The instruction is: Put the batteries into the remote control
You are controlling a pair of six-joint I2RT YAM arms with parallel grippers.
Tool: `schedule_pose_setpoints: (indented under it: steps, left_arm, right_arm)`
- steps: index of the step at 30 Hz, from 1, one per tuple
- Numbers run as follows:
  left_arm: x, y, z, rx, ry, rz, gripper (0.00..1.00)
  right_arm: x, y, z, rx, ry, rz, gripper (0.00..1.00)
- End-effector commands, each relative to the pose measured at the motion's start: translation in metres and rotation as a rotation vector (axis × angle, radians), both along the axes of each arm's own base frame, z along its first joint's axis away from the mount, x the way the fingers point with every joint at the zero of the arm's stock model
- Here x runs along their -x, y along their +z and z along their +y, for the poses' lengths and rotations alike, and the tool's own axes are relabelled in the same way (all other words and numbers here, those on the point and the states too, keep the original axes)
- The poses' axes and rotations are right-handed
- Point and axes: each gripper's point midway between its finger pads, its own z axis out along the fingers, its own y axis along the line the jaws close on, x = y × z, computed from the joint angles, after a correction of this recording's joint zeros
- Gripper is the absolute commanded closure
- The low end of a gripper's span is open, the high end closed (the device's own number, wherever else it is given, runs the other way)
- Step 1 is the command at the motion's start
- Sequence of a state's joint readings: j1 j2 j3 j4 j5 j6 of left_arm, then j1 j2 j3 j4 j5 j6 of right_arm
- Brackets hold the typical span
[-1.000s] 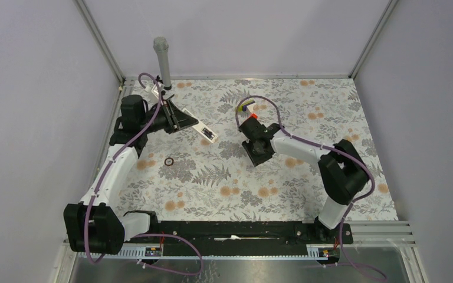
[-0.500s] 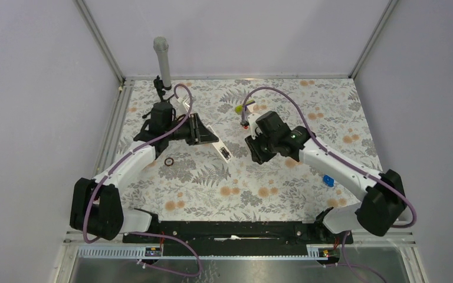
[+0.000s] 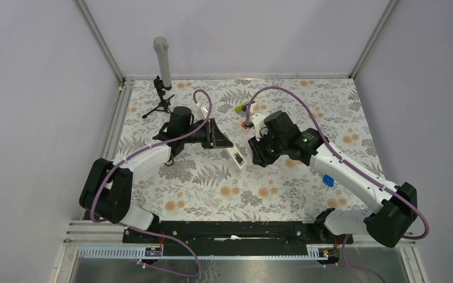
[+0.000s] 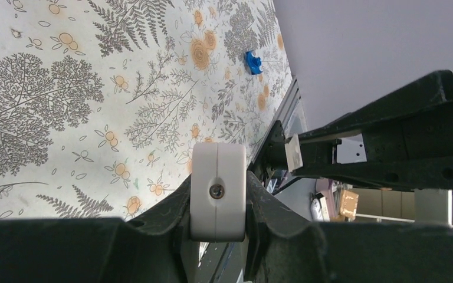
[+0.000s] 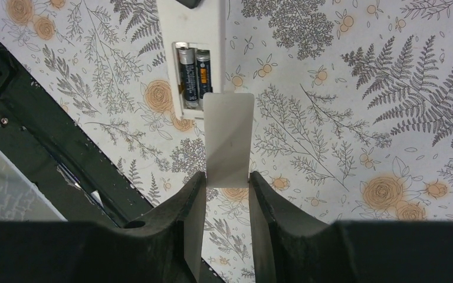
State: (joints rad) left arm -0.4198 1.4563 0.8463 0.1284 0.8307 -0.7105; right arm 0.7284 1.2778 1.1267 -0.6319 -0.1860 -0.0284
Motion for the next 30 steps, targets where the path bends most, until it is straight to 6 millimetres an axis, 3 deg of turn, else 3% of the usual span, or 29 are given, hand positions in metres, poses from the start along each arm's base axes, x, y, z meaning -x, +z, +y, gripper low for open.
schedule_pose_setpoints:
  steps: [1, 13, 30]
  left_arm:
    - [-0.018, 0.017, -0.011, 0.078, 0.049, -0.051, 1.0]
    - [-0.027, 0.019, -0.015, 0.09, 0.081, 0.017, 1.0]
    - [-0.023, 0.021, -0.014, 0.085, 0.067, 0.02, 1.0]
  right_arm:
    - [-0.001, 0.016, 0.007, -0.017, 0.003, -0.004, 0.67]
    - [-0.009, 0.008, 0.02, 0.033, 0.026, 0.027, 0.67]
    - [-0.01, -0.008, 0.027, 0.093, 0.037, 0.035, 0.66]
